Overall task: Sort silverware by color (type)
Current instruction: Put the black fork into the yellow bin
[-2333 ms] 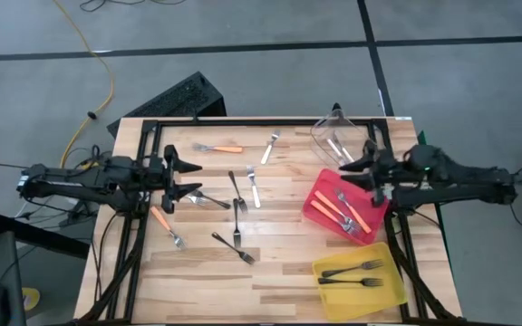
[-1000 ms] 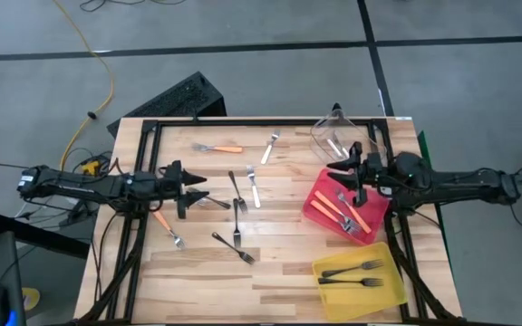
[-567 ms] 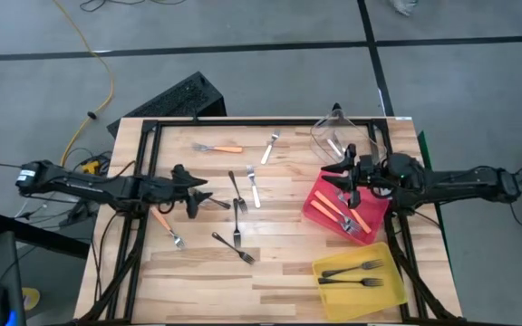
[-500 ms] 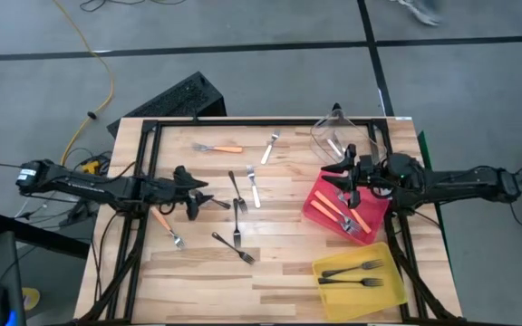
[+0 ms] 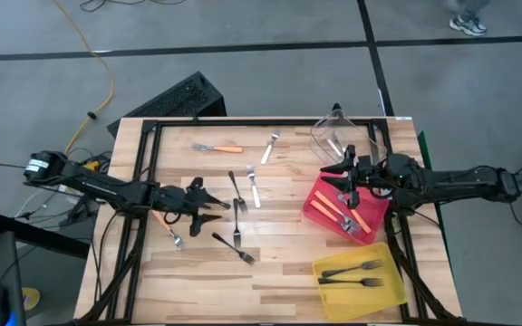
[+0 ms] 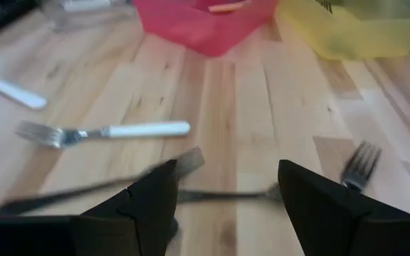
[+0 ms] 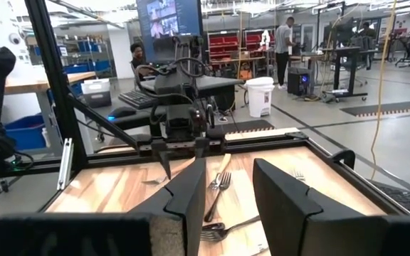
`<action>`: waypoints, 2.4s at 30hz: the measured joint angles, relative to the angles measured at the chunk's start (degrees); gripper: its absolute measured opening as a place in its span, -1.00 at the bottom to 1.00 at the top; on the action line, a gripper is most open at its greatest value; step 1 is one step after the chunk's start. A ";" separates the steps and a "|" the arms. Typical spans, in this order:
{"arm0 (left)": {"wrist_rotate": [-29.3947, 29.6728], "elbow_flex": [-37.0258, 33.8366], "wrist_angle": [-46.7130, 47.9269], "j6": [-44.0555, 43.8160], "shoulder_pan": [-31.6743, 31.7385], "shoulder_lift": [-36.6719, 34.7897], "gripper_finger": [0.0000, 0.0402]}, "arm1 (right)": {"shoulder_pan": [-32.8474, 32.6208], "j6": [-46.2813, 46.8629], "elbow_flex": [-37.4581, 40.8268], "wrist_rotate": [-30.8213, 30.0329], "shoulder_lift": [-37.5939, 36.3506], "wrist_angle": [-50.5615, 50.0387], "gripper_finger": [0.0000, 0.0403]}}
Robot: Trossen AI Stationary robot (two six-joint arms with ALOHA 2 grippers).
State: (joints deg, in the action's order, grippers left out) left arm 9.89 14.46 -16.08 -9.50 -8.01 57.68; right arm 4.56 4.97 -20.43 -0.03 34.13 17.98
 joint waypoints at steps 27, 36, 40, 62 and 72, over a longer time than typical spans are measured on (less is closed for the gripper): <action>-5.94 5.81 -8.35 8.67 -10.91 20.15 0.13 | -0.04 2.73 0.00 0.00 0.00 -2.71 -0.30; -3.21 5.88 -8.47 7.97 -12.63 26.97 0.13 | -0.02 2.73 0.00 0.00 0.00 -2.80 -0.30; -3.31 5.87 -9.46 6.98 -12.63 28.99 0.13 | -0.02 2.71 0.00 0.00 0.00 -2.82 -0.30; -6.68 6.27 -16.41 2.76 -12.59 39.42 -0.87 | -0.02 2.69 0.00 0.00 0.00 -2.86 -0.30; -8.66 5.75 -18.95 0.09 -12.50 39.50 -0.99 | -0.02 2.69 0.00 0.00 0.00 -2.97 -0.30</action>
State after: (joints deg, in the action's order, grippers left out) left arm 1.23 20.21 -35.03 -9.42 -20.51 97.18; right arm 4.54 7.66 -20.43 -0.03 34.13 15.00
